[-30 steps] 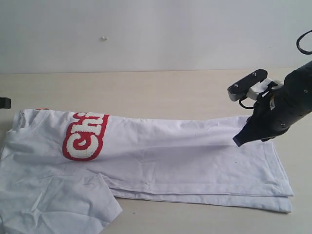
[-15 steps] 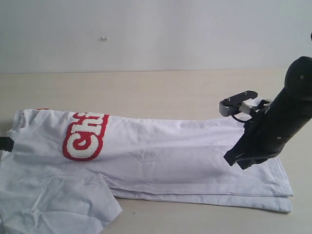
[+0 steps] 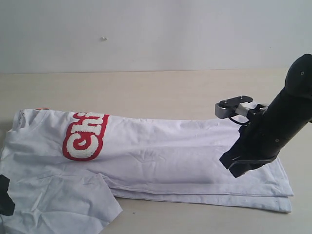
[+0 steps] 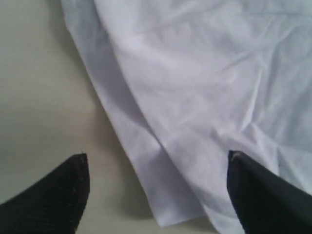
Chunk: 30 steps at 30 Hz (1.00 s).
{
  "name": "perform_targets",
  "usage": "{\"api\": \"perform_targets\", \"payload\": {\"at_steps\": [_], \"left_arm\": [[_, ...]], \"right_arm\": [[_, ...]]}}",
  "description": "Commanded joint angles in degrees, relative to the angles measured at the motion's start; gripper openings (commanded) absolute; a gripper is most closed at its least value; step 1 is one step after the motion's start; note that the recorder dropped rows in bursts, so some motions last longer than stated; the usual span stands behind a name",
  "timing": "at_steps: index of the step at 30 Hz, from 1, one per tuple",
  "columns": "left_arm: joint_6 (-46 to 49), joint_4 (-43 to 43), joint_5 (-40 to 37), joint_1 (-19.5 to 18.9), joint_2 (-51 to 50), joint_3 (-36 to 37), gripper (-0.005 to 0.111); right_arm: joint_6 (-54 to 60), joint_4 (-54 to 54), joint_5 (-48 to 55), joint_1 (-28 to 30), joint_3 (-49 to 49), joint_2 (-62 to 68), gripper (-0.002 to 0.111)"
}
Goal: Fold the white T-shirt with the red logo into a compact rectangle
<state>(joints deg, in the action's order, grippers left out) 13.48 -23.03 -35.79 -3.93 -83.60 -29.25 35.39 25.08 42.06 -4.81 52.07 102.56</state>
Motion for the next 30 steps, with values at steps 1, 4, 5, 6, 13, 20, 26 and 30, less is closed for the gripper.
{"api": "perform_targets", "payload": {"at_steps": [1, 4, 5, 6, 13, 20, 26, 30], "left_arm": [[-0.48, -1.73, -1.14, -0.12, 0.46, 1.45, 0.076], [-0.48, -2.7, -1.25, -0.12, 0.34, 2.27, 0.075], [-0.33, -3.32, -1.25, -0.12, 0.08, 2.69, 0.075], [-0.24, -3.96, -1.59, -0.12, -0.38, 3.03, 0.075], [10.53, -17.22, -2.81, -0.12, -5.74, 4.56, 0.075], [18.97, -25.0, -4.81, -0.12, -10.01, 4.56, 0.063], [19.72, -26.03, -5.99, -0.12, -10.24, 4.56, 0.005], [22.53, -27.62, -10.19, -0.12, -10.24, 4.14, 0.001]], "right_arm": [[0.86, 0.4, 0.37, 0.13, 0.3, -0.59, 0.0], [1.17, 0.83, 0.0, 0.13, 0.3, -0.59, 0.0], [1.76, 1.37, 0.0, 0.13, 0.3, -0.59, 0.0], [2.4, 1.98, 0.0, 0.13, 0.3, -0.59, 0.0], [4.03, 3.58, 0.1, 0.13, 0.3, -0.59, 0.0], [4.27, 3.58, 0.11, 0.13, 0.3, -0.59, 0.0], [4.42, 3.83, 0.11, 0.13, 0.3, -0.59, 0.0], [8.27, 6.42, 1.45, 0.13, 0.3, -0.59, 0.0]]}}
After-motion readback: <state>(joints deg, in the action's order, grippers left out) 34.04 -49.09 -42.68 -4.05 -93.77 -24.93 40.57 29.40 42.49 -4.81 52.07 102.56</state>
